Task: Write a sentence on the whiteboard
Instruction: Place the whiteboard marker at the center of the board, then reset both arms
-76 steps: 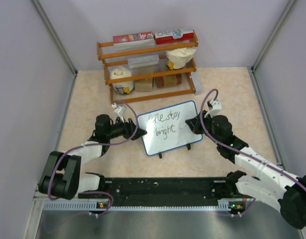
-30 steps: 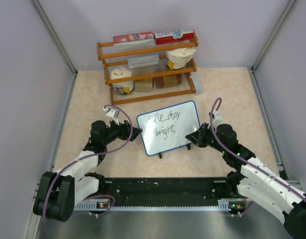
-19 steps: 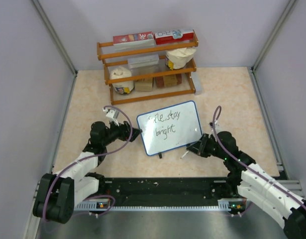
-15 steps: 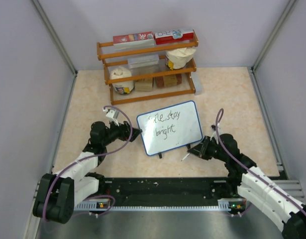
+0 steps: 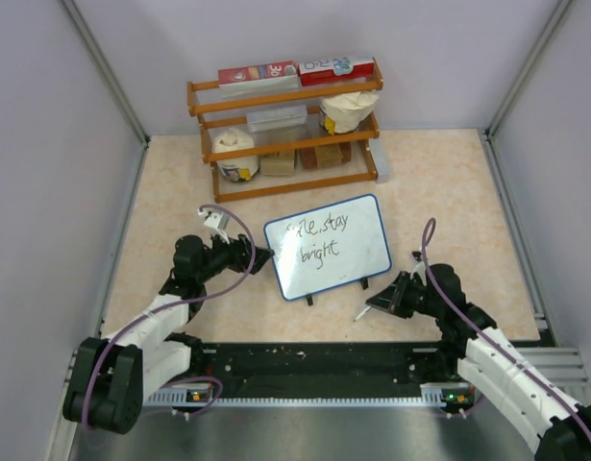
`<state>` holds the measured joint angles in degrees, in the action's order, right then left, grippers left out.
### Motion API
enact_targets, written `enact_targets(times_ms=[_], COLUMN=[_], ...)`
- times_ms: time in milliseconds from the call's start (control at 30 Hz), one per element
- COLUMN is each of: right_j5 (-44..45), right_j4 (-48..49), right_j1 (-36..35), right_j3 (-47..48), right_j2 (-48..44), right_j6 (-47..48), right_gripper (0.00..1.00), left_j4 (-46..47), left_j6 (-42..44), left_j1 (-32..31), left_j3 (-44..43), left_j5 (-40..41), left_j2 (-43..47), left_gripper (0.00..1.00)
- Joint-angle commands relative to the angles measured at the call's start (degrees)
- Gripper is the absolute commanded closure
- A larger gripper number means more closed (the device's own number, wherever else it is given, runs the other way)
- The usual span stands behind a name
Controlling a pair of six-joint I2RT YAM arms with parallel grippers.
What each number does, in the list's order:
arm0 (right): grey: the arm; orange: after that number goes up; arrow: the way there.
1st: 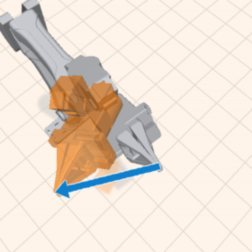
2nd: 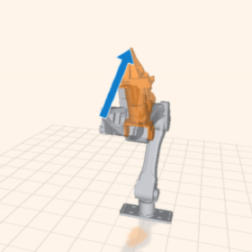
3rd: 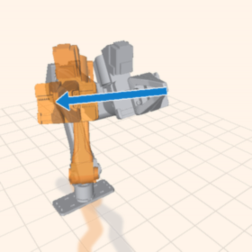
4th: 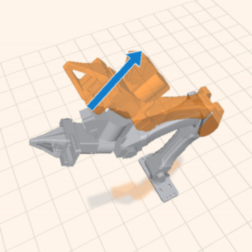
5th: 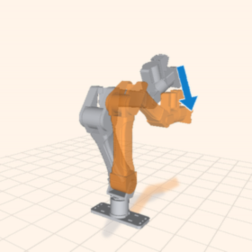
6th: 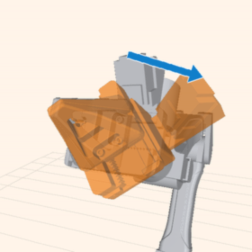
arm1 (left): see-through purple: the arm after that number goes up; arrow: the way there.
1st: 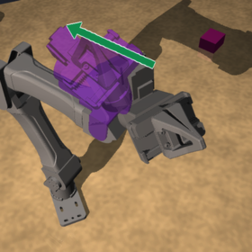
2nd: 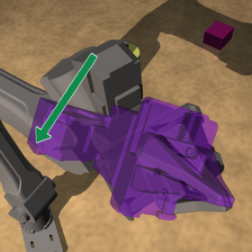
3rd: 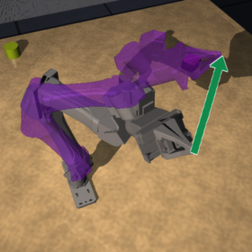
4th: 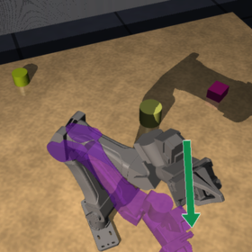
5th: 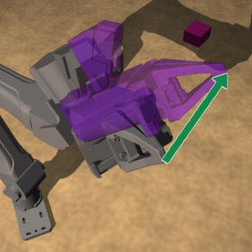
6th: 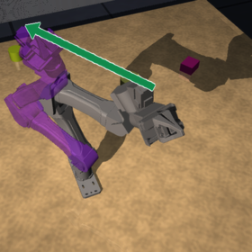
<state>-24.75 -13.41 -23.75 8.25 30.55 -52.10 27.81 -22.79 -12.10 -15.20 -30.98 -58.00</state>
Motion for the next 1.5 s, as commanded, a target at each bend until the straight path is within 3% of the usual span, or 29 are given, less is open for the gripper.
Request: enact_targets(times_ms=[0,233,333,367,567,1033,1167,1233,1467], right_j5=[-1.0,-0.4,-0.4,-0.5,-0.3,0.1,0.5,0.6,1.1], right_j4=[0.5,0.5,0.6,0.5,0.5,0.6,0.5,0.4,0.5], right_j1=[1.0,1.9,2.4,2.5,3.3,4.1,4.2,4.1,4.1], right_j3=[-0.2,0.2,0.4,0.5,1.5,3.0,3.6,3.8,4.8], right_j2=[1.3,3.2,3.6,3.6,3.4,4.2,4.9,4.9,5.1], right_j6=[-0.1,-0.2,0.1,0.0,0.5,1.7,1.8,2.2,2.8], right_gripper=[0.96,0.80,0.65,0.56,0.37,0.22,0.04,0.01,0.01], left_j4=[2.7,2.7,2.8,2.7,2.5,2.6,2.4,2.5,2.5], left_j6=[0.1,0.2,0.1,0.2,0.3,0.3,0.3,0.4,0.5], left_j1=[0.1,0.2,0.2,0.2,0.1,0.2,0.1,0.2,0.1], left_j3=[0.4,0.4,0.5,0.6,0.7,0.7,0.8,0.7,0.7], left_j5=[0.0,0.0,-0.2,-0.2,0.1,0.0,0.3,0.4,0.3], left_j2=[1.0,1.0,1.0,1.0,1.5,1.4,1.7,1.7,1.6], left_gripper=[0.06,0.06,0.06,0.06,0.06,0.06,0.05,0.06,0.05])
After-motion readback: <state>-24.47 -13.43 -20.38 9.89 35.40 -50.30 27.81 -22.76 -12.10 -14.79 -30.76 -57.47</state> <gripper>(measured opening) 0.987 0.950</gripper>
